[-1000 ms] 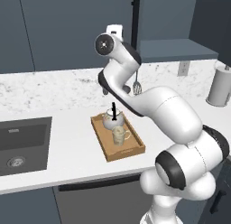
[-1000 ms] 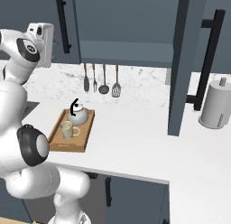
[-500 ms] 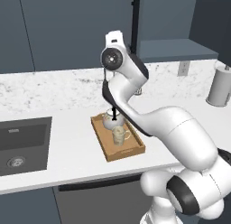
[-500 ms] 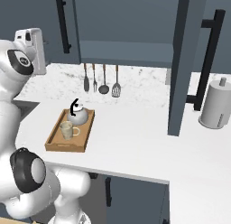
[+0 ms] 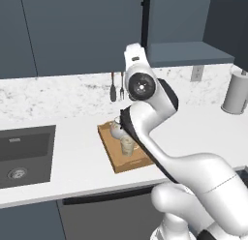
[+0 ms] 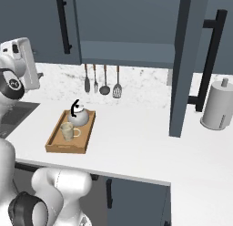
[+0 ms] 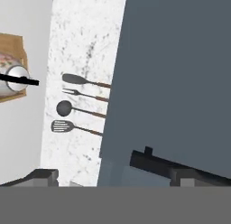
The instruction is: Pick the kettle from the counter and place it on the tray. Then pick the mug from the cabinet and place it on the tray. Then close the cabinet doors.
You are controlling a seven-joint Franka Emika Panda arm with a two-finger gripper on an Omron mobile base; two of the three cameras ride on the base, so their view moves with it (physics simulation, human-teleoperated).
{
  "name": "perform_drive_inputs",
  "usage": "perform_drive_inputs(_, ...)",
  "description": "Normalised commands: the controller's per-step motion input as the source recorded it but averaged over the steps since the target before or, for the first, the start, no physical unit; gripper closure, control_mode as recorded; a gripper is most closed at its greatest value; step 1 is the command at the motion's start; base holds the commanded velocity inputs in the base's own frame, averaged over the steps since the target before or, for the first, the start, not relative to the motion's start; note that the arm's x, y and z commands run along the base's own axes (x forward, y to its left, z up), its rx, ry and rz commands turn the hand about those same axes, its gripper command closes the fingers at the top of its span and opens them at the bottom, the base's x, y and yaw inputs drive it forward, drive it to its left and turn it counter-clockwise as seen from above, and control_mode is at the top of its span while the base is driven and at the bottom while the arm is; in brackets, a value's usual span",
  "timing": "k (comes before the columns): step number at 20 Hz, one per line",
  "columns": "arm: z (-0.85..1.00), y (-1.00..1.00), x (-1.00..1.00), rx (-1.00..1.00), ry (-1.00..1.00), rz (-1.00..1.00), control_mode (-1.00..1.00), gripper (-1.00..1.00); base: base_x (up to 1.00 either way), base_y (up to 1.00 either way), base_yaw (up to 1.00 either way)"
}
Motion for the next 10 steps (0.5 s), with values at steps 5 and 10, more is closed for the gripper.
perform_drive_inputs(5,0.00,0.00,-0.76,0.00,0.00,0.00,-1.00,-1.00,0.00,0.00,0.00)
perform_drive_inputs(10,0.00,-0.01,-0.66,0.00,0.15,0.00,-1.00,-1.00,0.00,0.00,0.00)
